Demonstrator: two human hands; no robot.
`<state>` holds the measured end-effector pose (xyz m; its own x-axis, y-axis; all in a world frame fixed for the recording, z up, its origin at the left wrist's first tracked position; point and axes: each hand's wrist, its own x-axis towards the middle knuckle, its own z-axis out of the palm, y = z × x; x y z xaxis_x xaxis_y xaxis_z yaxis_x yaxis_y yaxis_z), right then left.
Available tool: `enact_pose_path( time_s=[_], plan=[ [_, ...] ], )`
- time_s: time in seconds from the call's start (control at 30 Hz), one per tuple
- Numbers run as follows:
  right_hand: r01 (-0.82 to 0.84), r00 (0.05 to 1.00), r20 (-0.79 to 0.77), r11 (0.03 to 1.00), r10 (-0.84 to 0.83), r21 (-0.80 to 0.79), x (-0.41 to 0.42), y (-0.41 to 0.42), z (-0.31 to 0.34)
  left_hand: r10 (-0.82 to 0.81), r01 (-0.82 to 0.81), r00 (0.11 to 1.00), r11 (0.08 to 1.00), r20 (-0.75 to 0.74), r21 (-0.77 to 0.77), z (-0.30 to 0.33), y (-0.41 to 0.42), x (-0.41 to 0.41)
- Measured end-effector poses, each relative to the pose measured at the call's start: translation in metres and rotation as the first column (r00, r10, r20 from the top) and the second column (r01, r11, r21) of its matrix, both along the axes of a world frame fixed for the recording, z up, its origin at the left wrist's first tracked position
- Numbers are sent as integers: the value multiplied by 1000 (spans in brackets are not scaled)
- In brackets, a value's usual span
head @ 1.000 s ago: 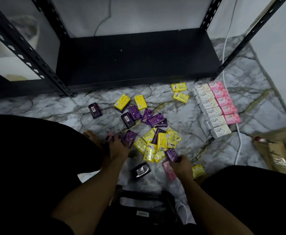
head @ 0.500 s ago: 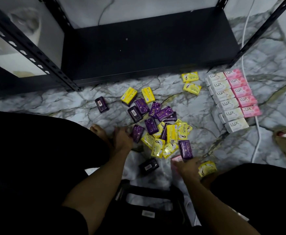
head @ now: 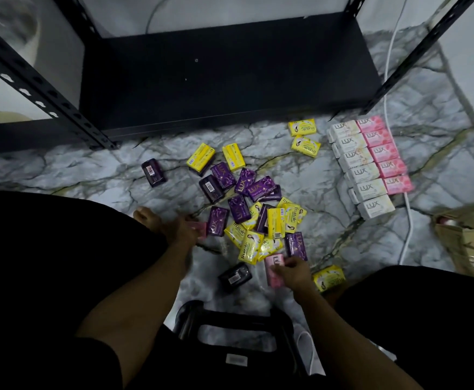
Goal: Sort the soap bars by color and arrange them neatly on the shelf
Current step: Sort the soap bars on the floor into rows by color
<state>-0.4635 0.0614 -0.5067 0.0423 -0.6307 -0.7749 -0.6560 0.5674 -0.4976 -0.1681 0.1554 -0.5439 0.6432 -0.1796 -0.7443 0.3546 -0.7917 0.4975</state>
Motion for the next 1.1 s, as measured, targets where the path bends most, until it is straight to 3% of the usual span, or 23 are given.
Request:
enact_pose_path(
  time_s=[0.1, 0.17, 0.23, 0.3, 0.37, 0.43, 0.57, 0.7, 0.9, 1.0, 1.1],
  plan=[
    [151, 981, 111, 987, -157, 58, 2, -5, 18, 132, -144, 981, 986, -139, -83, 28, -8, 0],
    [219, 948, 197, 962, -249, 163, 4, -12, 33, 176, -194, 977, 965, -117, -176, 59, -14, -7],
    [230, 906, 291, 935, -307, 272, 4, -21, 46, 133, -139, 990, 980, -54, -142, 73, -27, -14],
    [193, 858, 395, 918, -329, 346, 5, -28, 59, 104, -147, 973, 967, -205, -207, 90, -41, -25],
    [125, 830, 477, 930, -289, 346, 8, -35, 72, 58, -176, 910, 951, -410, -256, 102, -52, -40],
    [110, 798, 535, 940, -277, 321, 12, -39, 86, -108, -121, 822, 926, -559, -358, 116, -64, -60],
    [194, 705, 636, 948, -314, 253, 14, -46, 114, -335, -28, 659, 883, -673, -468, 132, -82, -96],
    [221, 739, 627, 968, -247, 121, 1, -58, 131, -385, 87, 657, 892, -648, -443, 149, -99, -115],
    [9, 814, 580, 997, 38, -78, -21, -75, 147, -551, 354, 677, 824, -487, -442, 172, -114, -135],
    [-27, 865, 489, 985, 108, -169, -31, -84, 157, -637, 495, 643, 770, -425, -403, 169, -121, -142],
    [-24, 877, 468, 982, 111, -187, -44, -95, 160, -677, 518, 584, 735, -448, -437, 172, -126, -150]
  ],
)
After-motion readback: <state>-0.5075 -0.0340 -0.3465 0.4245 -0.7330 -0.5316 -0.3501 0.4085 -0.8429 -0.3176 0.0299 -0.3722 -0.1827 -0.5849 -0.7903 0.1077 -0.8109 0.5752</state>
